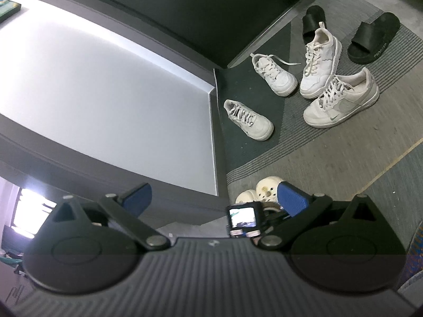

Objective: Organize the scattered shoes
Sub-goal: 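Slide the held clog with the left gripper flush against the other clog, then open the left gripper and withdraw it from the clogs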

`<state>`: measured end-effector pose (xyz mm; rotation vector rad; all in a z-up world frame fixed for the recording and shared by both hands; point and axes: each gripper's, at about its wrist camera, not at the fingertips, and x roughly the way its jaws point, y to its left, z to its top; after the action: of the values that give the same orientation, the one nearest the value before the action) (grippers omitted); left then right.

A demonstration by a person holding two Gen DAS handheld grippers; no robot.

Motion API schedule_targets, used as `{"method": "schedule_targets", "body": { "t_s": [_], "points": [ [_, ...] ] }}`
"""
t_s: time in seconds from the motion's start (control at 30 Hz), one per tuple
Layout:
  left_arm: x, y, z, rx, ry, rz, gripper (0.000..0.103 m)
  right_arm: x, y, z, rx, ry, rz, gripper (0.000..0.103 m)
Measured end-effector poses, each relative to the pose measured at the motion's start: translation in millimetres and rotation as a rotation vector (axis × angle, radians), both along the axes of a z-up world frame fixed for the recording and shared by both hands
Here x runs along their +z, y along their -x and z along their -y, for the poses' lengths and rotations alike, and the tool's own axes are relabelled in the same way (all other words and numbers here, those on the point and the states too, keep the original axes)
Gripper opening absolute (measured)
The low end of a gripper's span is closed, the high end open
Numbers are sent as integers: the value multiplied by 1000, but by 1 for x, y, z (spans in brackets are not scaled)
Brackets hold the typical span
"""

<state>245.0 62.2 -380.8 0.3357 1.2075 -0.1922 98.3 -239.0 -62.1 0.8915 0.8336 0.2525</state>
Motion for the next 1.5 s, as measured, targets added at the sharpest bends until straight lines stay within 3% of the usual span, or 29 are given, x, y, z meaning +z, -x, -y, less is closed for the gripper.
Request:
{"method": "schedule_targets", "body": {
  "t_s": [0.17, 0.27, 0.5, 0.53, 0.6, 0.7, 0.83, 0.97, 1.03, 1.17, 1.5],
  "points": [
    [13, 0, 1, -10, 33, -40, 96, 0, -7, -9, 29, 43, 2, 103],
    [36, 6, 12, -34, 5, 17, 96, 2, -8, -13, 39, 68, 4, 103],
    [181, 28, 35, 79, 38, 110, 99, 14, -4, -4, 24, 227, 41, 103],
    [213, 39, 38, 93, 61, 129, 100, 15, -2, -1, 18, 253, 43, 103],
    [243, 48, 44, 86, 74, 151, 100, 16, -4, 8, 8, 308, 39, 103],
    [318, 92, 57, 98, 103, 218, 101, 15, -5, 26, -29, 369, 32, 103],
    [385, 150, 64, 159, 242, 227, 102, 12, 4, 39, -85, 319, 14, 103],
    [411, 186, 68, 158, 325, 234, 102, 12, 9, 32, -45, 367, 29, 103],
    [417, 198, 69, 162, 363, 218, 102, 8, 11, 33, -36, 342, 9, 103],
    [422, 210, 71, 143, 390, 238, 102, 0, 13, 33, -31, 296, -34, 103],
    [426, 218, 60, 140, 407, 272, 102, 1, 11, 22, -11, 281, -29, 103]
  ]
}}
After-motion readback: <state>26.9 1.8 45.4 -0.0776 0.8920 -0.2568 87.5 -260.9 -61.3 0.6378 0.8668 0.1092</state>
